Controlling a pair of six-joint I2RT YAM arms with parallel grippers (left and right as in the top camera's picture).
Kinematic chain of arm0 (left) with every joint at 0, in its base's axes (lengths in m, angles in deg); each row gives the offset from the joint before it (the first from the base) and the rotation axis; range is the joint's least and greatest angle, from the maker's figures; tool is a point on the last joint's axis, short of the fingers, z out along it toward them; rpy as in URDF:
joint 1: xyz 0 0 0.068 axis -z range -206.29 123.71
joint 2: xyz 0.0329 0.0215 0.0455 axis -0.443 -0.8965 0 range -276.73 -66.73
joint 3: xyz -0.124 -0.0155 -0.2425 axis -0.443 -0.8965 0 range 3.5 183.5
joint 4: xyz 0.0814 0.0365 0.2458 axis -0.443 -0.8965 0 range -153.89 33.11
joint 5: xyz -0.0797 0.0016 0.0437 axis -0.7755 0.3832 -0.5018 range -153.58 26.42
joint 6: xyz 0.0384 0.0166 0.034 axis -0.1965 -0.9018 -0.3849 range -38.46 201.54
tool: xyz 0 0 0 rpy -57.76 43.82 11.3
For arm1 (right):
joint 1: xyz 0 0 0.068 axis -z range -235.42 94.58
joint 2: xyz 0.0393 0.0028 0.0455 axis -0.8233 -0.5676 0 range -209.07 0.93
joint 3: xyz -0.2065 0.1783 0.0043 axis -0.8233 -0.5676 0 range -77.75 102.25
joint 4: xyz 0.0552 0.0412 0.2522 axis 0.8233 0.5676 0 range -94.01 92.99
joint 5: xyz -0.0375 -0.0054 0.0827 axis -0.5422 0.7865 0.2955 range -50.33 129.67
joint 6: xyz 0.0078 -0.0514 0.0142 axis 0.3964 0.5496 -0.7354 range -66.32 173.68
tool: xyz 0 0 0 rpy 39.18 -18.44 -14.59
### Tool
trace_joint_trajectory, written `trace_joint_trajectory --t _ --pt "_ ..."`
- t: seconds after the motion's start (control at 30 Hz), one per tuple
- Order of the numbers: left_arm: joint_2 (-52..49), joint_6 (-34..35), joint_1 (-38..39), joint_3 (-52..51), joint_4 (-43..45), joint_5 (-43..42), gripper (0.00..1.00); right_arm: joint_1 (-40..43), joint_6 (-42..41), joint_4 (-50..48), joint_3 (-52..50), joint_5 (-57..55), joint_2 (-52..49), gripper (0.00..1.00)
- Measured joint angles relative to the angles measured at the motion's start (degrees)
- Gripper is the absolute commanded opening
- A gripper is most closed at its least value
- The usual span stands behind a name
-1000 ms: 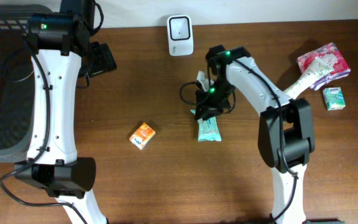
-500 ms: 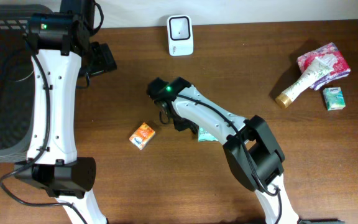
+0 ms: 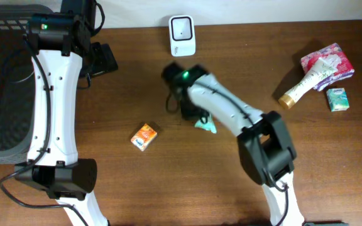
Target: Scan the item barcode
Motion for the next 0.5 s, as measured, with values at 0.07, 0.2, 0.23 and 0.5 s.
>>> trace_joint_trajectory --t 0.07,0.2,0.23,0.5 --pt "0.0 0.0 0.0 0.0 0.0 0.0 0.99 7.3 9.0 -0.1 1.8 19.5 0.0 0.04" --pt "0.0 0.0 0.0 0.0 0.0 0.0 0.99 18.0 23.9 -1.4 -3.2 50.3 0.0 0.07" --pt "0.0 0.0 0.0 0.0 0.0 0.0 0.99 18.7 24.7 -3.7 -6.0 52.8 0.1 0.09" --pt "0.0 0.0 0.0 0.0 0.0 0.0 0.99 30.2 23.2 -1.0 -13.4 46.1 -0.1 0.82"
